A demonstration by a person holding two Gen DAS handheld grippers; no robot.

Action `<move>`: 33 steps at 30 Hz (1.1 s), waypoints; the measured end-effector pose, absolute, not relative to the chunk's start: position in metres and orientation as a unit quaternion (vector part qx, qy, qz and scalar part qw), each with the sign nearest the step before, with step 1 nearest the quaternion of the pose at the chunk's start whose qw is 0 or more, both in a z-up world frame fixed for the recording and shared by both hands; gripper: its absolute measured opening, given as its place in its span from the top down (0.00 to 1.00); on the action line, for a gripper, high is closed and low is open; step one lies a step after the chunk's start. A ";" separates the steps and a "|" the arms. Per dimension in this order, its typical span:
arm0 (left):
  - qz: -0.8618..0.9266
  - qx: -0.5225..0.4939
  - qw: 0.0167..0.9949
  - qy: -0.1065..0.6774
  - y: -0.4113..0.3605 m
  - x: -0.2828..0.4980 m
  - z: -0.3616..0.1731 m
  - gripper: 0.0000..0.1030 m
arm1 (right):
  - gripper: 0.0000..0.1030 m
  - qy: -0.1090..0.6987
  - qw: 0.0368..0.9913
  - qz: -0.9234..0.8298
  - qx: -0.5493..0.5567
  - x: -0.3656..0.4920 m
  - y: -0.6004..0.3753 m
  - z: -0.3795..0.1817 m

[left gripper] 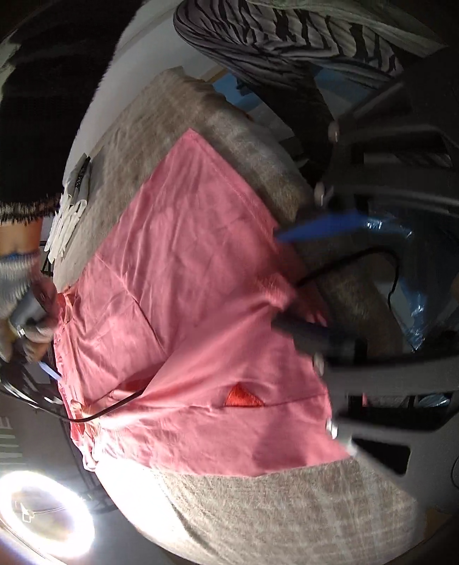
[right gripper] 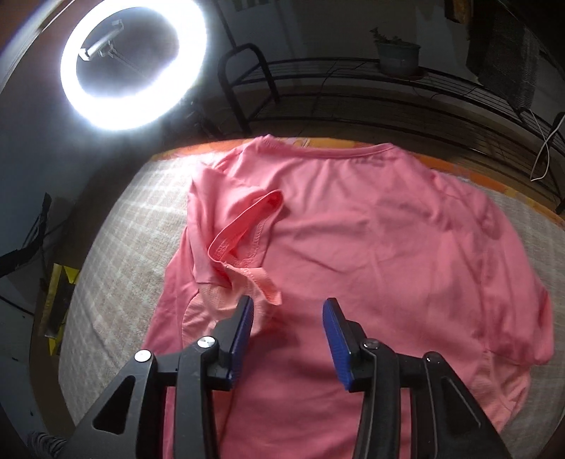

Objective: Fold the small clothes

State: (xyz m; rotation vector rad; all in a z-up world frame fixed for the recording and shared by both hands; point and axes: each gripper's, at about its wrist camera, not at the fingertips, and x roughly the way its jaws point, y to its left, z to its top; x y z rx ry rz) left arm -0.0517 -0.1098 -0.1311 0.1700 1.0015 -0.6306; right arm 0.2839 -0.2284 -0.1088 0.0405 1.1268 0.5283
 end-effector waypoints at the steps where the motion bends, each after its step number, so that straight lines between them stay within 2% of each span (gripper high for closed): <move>1: -0.301 0.080 0.827 0.468 -0.110 -0.055 -0.128 0.52 | 0.50 0.523 0.815 0.247 0.023 0.282 -0.237 -0.103; 3: -0.310 0.084 0.827 0.461 -0.113 -0.061 -0.123 0.52 | 0.41 0.508 0.825 0.246 0.031 0.277 -0.257 -0.088; 9: -0.332 0.088 0.832 0.436 -0.113 -0.082 -0.107 0.52 | 0.41 0.457 0.857 0.230 0.060 0.250 -0.333 -0.044; 13: -0.334 0.078 0.842 0.417 -0.102 -0.089 -0.092 0.52 | 0.39 0.393 0.879 0.245 0.110 0.214 -0.398 -0.007; 15: -0.329 0.070 0.851 0.404 -0.095 -0.087 -0.084 0.52 | 0.24 0.337 0.894 0.258 0.144 0.188 -0.435 0.012; 17: -0.321 0.065 0.861 0.390 -0.089 -0.079 -0.077 0.52 | 0.14 0.286 0.910 0.247 0.169 0.163 -0.467 0.021; 19: -0.305 0.061 0.871 0.380 -0.085 -0.063 -0.072 0.52 | 0.14 0.263 0.925 0.208 0.177 0.147 -0.490 0.023; 25: -0.269 0.034 0.888 0.372 -0.086 0.020 -0.059 0.52 | 0.22 0.308 0.917 0.176 0.180 0.161 -0.497 0.002; 33: -0.255 0.064 0.889 0.374 -0.081 0.151 -0.055 0.52 | 0.37 0.369 0.880 0.254 0.156 0.228 -0.412 -0.019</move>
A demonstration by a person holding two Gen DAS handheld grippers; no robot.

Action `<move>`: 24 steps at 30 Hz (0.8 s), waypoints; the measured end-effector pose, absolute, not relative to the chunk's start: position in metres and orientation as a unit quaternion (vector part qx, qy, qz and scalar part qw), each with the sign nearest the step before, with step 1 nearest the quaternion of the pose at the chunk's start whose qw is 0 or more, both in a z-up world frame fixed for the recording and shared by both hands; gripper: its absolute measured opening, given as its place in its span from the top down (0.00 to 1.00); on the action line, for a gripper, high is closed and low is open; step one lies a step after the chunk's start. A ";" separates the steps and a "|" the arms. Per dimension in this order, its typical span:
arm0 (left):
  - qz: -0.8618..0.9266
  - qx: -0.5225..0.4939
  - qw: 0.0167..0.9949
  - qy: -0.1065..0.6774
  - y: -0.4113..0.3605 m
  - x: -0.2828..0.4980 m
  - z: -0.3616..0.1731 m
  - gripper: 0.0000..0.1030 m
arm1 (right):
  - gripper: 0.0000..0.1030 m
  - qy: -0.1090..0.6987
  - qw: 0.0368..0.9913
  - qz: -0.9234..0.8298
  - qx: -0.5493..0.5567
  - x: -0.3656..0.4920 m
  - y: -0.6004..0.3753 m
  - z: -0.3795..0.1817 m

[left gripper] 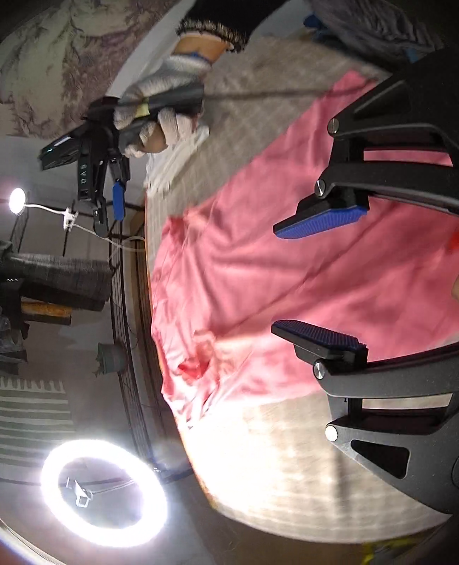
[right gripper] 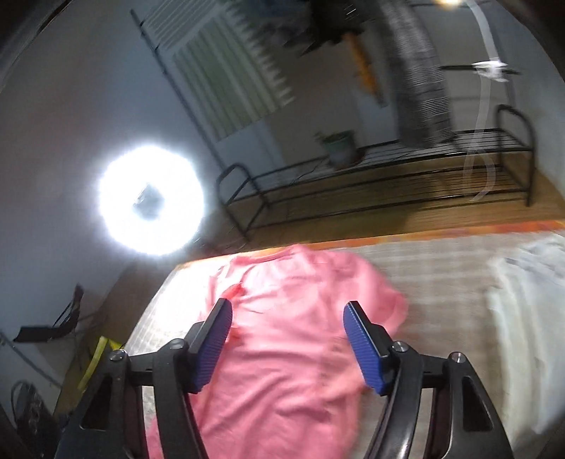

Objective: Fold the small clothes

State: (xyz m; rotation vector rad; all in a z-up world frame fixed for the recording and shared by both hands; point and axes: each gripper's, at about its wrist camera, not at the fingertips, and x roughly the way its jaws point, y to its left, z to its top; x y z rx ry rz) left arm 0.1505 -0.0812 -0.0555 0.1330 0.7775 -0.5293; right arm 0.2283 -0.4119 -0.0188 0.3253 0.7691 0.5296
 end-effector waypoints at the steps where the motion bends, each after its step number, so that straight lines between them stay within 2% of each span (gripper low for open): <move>1: -0.253 0.070 0.890 0.373 -0.080 0.161 -0.059 0.52 | 0.40 0.374 0.876 0.263 0.153 0.236 -0.400 -0.022; 4: -0.249 0.086 0.889 0.375 -0.070 0.197 -0.077 0.52 | 0.45 0.395 0.860 0.291 0.138 0.271 -0.356 -0.033; 9: -0.243 0.053 0.884 0.395 -0.048 0.244 -0.112 0.52 | 0.54 0.438 0.832 0.316 0.125 0.326 -0.286 -0.066; 19: -0.241 0.003 0.889 0.389 -0.021 0.305 -0.144 0.52 | 0.57 0.494 0.805 0.321 0.072 0.393 -0.187 -0.136; 22: -0.244 -0.011 0.888 0.389 -0.016 0.313 -0.149 0.52 | 0.65 0.500 0.797 0.333 0.055 0.394 -0.174 -0.144; 24: -0.244 -0.019 0.885 0.395 -0.012 0.318 -0.153 0.52 | 0.76 0.506 0.793 0.338 0.034 0.390 -0.168 -0.147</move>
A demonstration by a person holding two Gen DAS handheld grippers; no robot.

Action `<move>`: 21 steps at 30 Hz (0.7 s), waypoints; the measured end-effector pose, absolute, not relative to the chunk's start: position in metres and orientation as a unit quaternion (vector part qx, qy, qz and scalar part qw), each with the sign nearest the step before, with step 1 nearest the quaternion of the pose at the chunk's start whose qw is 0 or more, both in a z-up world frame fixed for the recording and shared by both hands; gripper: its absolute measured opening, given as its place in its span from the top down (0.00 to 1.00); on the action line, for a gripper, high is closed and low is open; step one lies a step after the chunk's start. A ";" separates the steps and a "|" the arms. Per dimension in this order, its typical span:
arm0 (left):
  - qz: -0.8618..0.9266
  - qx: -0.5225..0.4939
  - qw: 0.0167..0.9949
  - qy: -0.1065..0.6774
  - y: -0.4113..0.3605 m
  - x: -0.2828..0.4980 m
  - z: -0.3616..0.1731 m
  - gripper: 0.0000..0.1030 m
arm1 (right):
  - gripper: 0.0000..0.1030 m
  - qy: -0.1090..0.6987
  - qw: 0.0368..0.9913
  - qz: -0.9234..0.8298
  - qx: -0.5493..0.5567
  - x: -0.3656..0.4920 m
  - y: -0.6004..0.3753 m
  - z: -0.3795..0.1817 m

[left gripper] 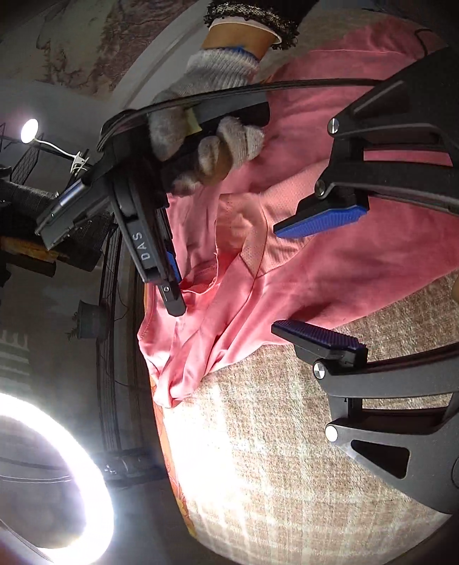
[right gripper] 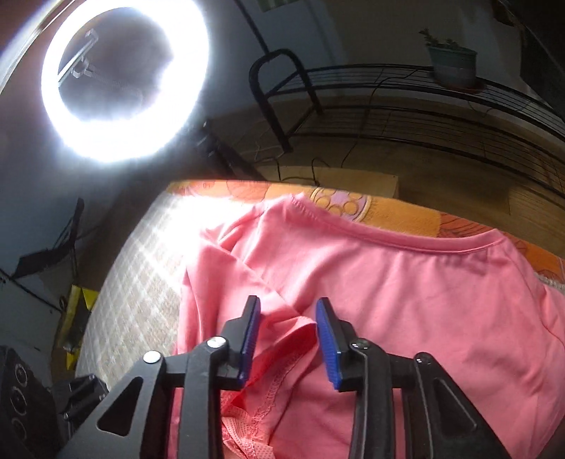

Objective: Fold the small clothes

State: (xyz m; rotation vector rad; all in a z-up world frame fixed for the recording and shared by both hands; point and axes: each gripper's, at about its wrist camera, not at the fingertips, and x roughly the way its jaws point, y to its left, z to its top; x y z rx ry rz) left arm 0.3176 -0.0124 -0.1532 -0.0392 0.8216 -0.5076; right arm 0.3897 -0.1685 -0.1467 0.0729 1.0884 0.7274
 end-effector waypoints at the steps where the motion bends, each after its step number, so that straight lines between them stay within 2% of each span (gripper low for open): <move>1: -0.243 -0.021 0.884 0.398 -0.010 0.319 -0.154 0.52 | 0.81 0.504 0.793 0.341 0.023 0.387 -0.166 -0.147; 2: -0.241 -0.024 0.883 0.403 -0.010 0.319 -0.155 0.52 | 0.93 0.503 0.792 0.346 0.014 0.384 -0.163 -0.147; 3: -0.239 -0.026 0.882 0.406 -0.009 0.319 -0.156 0.52 | 0.97 0.505 0.789 0.349 0.011 0.383 -0.162 -0.146; 5: -0.233 -0.033 0.880 0.413 -0.007 0.322 -0.159 0.52 | 1.00 0.499 0.793 0.349 0.003 0.381 -0.159 -0.142; 9: -0.226 -0.037 0.877 0.422 -0.004 0.324 -0.161 0.52 | 1.00 0.458 0.826 0.330 -0.001 0.378 -0.182 -0.115; 14: -0.226 -0.021 0.876 0.425 -0.013 0.326 -0.161 0.52 | 1.00 0.466 0.844 0.264 0.026 0.395 -0.217 -0.120; 21: -0.223 -0.015 0.877 0.425 -0.018 0.325 -0.161 0.52 | 1.00 0.441 0.862 0.251 -0.005 0.391 -0.211 -0.116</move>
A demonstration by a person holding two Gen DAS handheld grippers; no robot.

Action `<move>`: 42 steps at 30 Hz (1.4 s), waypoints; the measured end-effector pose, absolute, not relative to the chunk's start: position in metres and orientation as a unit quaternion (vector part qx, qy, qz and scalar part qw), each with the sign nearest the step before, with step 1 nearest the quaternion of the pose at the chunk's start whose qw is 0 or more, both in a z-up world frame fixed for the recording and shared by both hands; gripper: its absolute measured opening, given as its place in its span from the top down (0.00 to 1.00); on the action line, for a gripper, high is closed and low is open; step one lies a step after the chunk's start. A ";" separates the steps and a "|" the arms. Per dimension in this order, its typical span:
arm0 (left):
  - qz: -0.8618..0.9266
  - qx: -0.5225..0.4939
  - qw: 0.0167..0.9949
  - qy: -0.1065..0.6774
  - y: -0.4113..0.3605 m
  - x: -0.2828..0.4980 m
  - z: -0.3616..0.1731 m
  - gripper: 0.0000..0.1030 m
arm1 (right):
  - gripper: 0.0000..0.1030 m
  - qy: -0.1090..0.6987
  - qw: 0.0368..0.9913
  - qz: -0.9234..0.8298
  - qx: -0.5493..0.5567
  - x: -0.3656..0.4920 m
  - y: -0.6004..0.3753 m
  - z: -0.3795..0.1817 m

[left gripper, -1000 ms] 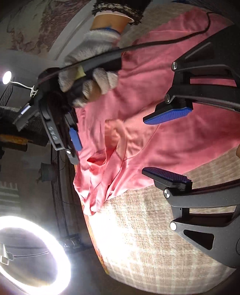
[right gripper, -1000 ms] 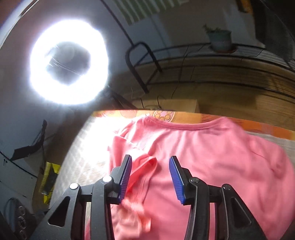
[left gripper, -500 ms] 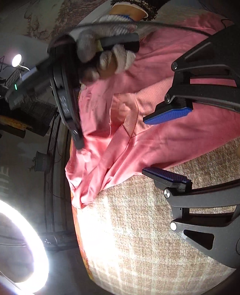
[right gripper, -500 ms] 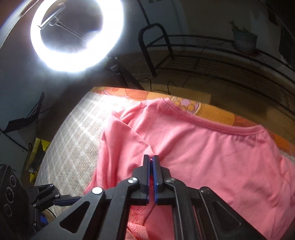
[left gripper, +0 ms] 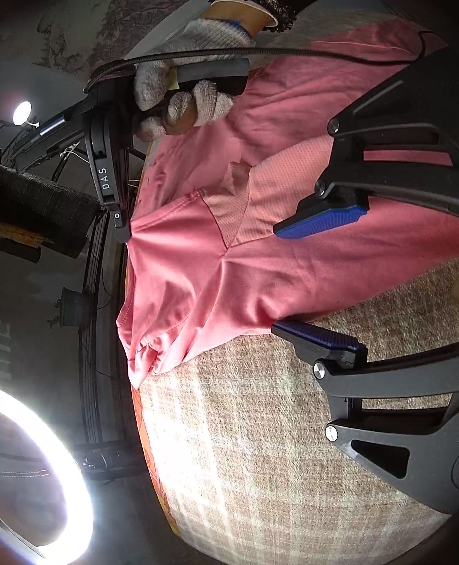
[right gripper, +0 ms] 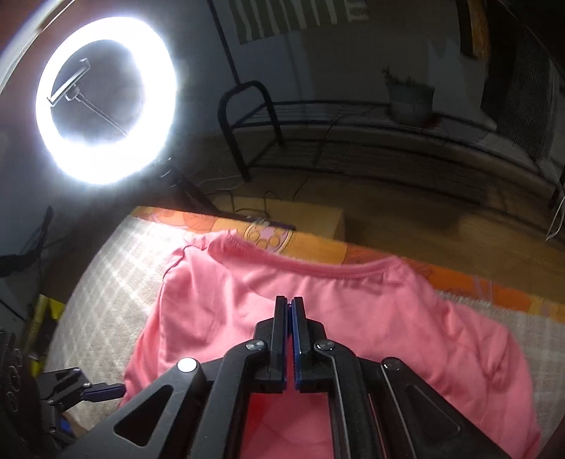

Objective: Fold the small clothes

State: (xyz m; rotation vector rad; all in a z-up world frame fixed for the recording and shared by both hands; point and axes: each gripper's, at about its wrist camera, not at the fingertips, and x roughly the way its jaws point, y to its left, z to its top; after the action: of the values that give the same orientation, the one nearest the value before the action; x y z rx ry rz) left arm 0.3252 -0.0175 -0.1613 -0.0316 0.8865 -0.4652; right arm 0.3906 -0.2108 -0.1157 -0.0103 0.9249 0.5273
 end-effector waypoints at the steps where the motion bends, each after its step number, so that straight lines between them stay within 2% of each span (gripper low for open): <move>1: -0.223 -0.015 0.877 0.425 -0.017 0.326 -0.162 0.52 | 1.00 0.437 0.866 0.243 -0.011 0.389 -0.209 -0.113; 6: -0.223 -0.015 0.876 0.426 -0.017 0.326 -0.162 0.52 | 1.00 0.435 0.872 0.224 0.033 0.382 -0.238 -0.109; 9: -0.219 -0.010 0.877 0.428 -0.018 0.326 -0.163 0.52 | 0.96 0.467 0.856 0.221 0.016 0.387 -0.235 -0.121; 10: -0.218 -0.009 0.877 0.428 -0.019 0.327 -0.163 0.52 | 0.92 0.465 0.863 0.197 -0.010 0.388 -0.231 -0.120; 12: -0.219 -0.006 0.877 0.427 -0.020 0.327 -0.163 0.52 | 0.61 0.448 0.874 0.185 -0.037 0.387 -0.222 -0.113; 18: -0.220 -0.007 0.877 0.428 -0.020 0.329 -0.164 0.52 | 0.61 0.445 0.831 0.333 0.000 0.404 -0.175 -0.099; 26: -0.222 -0.018 0.877 0.426 -0.014 0.326 -0.163 0.52 | 0.61 0.457 0.818 0.347 -0.032 0.422 -0.113 -0.124; 29: -0.215 -0.023 0.878 0.427 -0.009 0.327 -0.163 0.52 | 0.77 0.452 0.836 0.295 -0.097 0.420 -0.102 -0.130; 31: -0.207 -0.026 0.880 0.426 -0.005 0.326 -0.163 0.52 | 0.77 0.462 0.847 0.236 -0.115 0.430 -0.108 -0.136; 33: -0.200 -0.027 0.882 0.425 -0.002 0.326 -0.162 0.52 | 0.77 0.464 0.854 0.223 -0.071 0.434 -0.127 -0.132; 37: -0.193 -0.020 0.886 0.422 0.002 0.319 -0.158 0.52 | 0.73 0.451 0.861 0.235 -0.002 0.423 -0.165 -0.106; 42: -0.195 0.015 0.884 0.425 -0.011 0.291 -0.138 0.52 | 0.71 0.433 0.868 0.241 0.010 0.383 -0.200 -0.066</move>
State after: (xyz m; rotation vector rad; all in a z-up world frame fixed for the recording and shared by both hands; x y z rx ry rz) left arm 0.2907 -0.0113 -0.1380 0.0320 0.8838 -0.4066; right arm 0.3827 -0.1999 -0.0658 0.0214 0.9067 0.5034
